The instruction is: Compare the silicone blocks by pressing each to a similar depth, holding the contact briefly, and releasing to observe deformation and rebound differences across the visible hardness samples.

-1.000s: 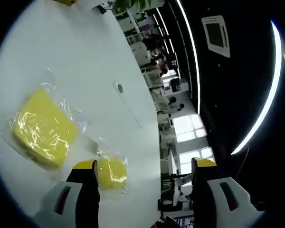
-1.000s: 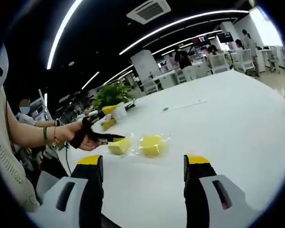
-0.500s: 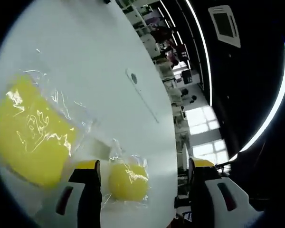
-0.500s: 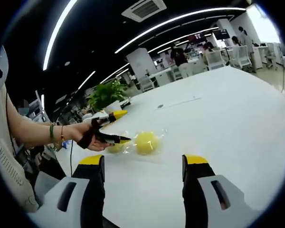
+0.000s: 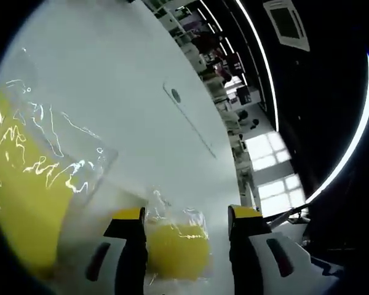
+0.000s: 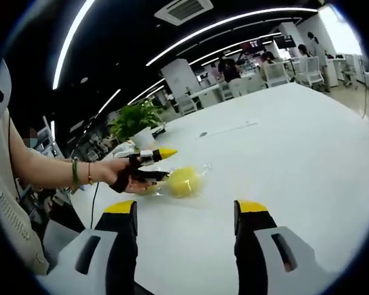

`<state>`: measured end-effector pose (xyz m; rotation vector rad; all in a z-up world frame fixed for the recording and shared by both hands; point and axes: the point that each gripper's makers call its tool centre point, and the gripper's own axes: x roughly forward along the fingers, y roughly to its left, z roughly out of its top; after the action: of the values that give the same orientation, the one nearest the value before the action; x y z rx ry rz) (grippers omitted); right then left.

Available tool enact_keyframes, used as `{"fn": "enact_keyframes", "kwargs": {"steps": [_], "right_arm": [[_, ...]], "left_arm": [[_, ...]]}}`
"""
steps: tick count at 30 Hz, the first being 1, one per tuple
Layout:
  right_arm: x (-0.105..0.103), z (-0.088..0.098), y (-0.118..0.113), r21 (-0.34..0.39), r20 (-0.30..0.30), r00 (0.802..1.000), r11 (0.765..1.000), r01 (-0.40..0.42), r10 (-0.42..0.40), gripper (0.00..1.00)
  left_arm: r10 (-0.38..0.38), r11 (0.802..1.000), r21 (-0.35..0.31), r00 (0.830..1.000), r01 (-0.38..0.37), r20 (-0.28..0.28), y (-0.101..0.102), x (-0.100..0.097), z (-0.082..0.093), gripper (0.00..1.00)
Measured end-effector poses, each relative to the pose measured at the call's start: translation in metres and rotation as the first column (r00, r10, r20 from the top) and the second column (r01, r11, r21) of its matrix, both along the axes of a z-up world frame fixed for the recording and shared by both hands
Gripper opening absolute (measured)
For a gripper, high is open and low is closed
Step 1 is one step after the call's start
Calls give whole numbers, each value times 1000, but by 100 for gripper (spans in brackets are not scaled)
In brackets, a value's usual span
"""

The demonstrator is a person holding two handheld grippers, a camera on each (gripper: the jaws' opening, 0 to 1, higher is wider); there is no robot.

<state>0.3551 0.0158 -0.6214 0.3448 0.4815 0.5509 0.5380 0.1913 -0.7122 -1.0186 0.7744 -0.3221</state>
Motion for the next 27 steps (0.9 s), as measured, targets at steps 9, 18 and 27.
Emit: {"fn": "enact_keyframes", "kwargs": {"steps": [9,18,27], "right_arm": [[2,-5,3,2,-12,1000,1000,-13,13,56],[2,-9,6,4,-19,999,1000,-27,27,55],[2,-9,7,-6,-14,999,999,-40,40,54]], "left_arm": [[-2,1000,25,996,4,-89,8,-2,-24,15],[-51,998,26,996,53,-68,-1,1,-19,0],[-45,999,24,995,47,-95,0,1,-19,0]]}}
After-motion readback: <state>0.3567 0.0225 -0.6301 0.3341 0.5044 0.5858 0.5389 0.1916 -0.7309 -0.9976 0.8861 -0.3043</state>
